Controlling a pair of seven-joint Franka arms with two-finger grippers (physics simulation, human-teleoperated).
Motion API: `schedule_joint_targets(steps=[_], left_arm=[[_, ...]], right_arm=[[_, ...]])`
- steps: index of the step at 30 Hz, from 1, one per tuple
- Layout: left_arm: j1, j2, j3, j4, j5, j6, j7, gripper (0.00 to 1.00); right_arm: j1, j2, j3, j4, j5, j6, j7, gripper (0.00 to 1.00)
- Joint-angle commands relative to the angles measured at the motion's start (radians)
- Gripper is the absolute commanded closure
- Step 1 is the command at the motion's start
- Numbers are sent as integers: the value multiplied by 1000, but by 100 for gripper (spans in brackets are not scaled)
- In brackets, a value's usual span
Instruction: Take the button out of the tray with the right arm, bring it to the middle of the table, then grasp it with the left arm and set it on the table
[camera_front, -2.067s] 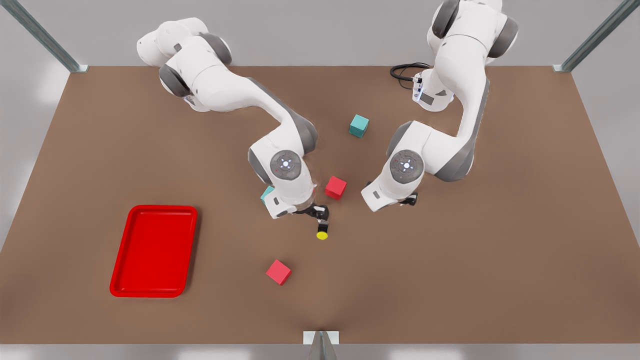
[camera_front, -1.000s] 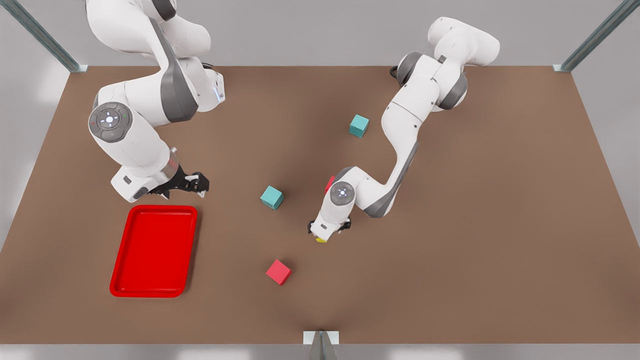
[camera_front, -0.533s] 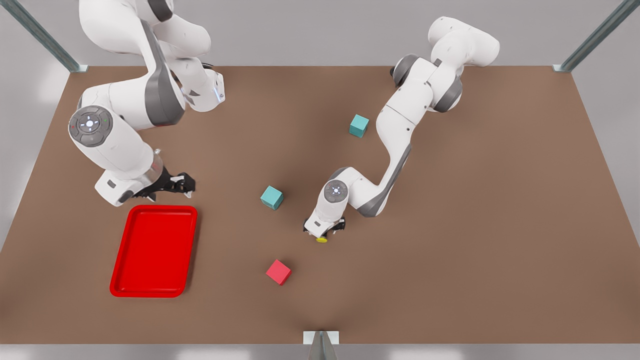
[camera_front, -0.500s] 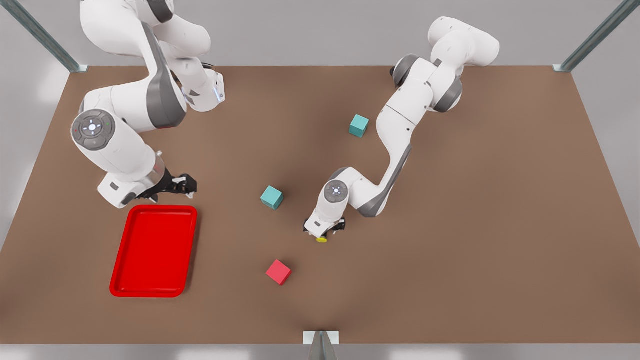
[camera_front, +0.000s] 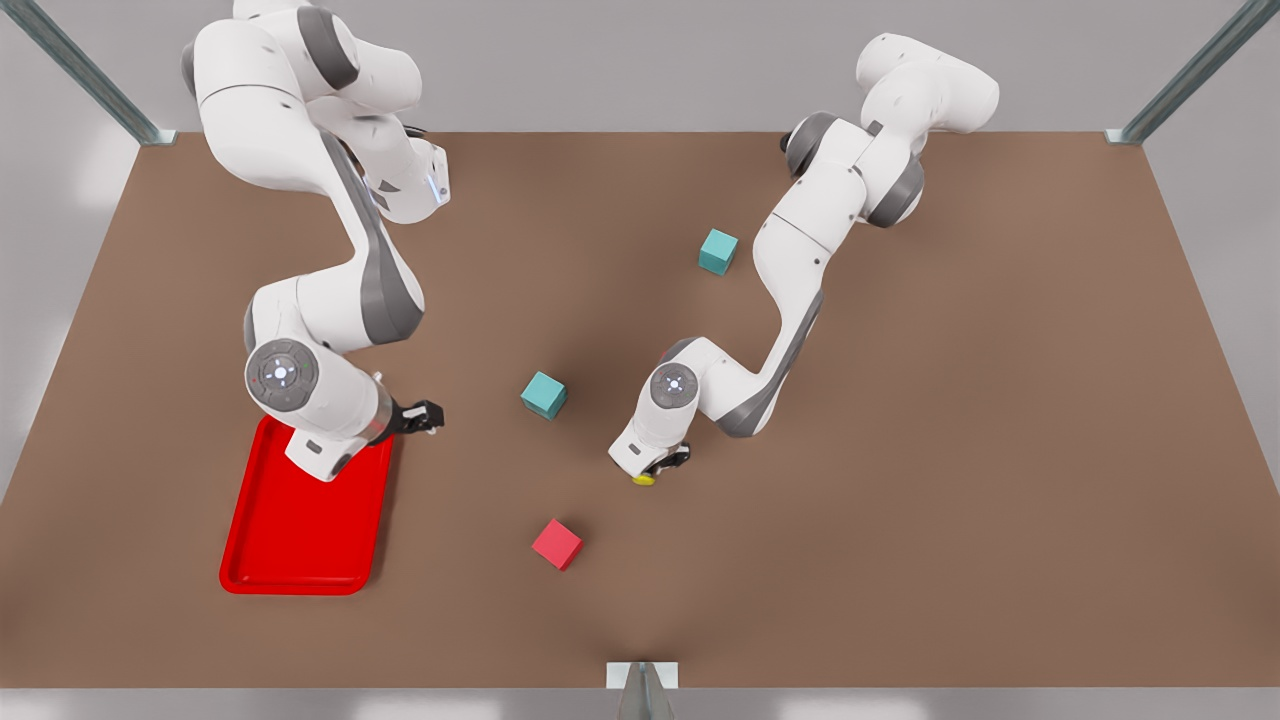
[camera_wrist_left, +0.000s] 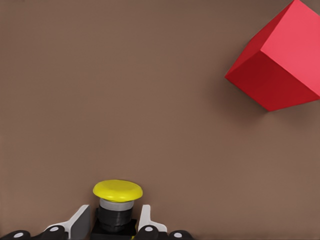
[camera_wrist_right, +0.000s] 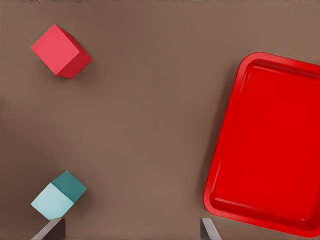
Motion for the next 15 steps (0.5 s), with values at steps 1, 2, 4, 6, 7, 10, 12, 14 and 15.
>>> schedule_joint_targets(steps=[1,2,4,6,7,10,12,14,15], left_arm=[[1,0,0,-1,-1,-4,49,39],[1,0,0,-4,-1,-4,49,40],[1,3,0,-7,-2,-4,49,41],[4,3,0,-5,-2,-4,51,41],[4,4,0,-7,-2,-4,52,43],[4,4,0,-5,-2,-4,52,47],[4,4,0,-5,-2,-5,51,48],[2,3,0,-5,-2,-7,51,48],[2,3,1,-5,-2,-11,49,48]], right_arm=[[0,-1,0,0,3,23,-39,0],[0,-1,0,1,3,23,-39,0],[-1,-1,0,0,3,23,-39,0],[-4,-1,0,0,3,23,-39,0],[-9,-1,0,-2,6,23,-39,0],[-11,-1,0,-2,6,16,-37,0],[-15,-1,0,-2,6,16,-42,0],[-15,-1,0,0,6,16,-42,0],[-14,-1,0,1,6,16,-40,0]])
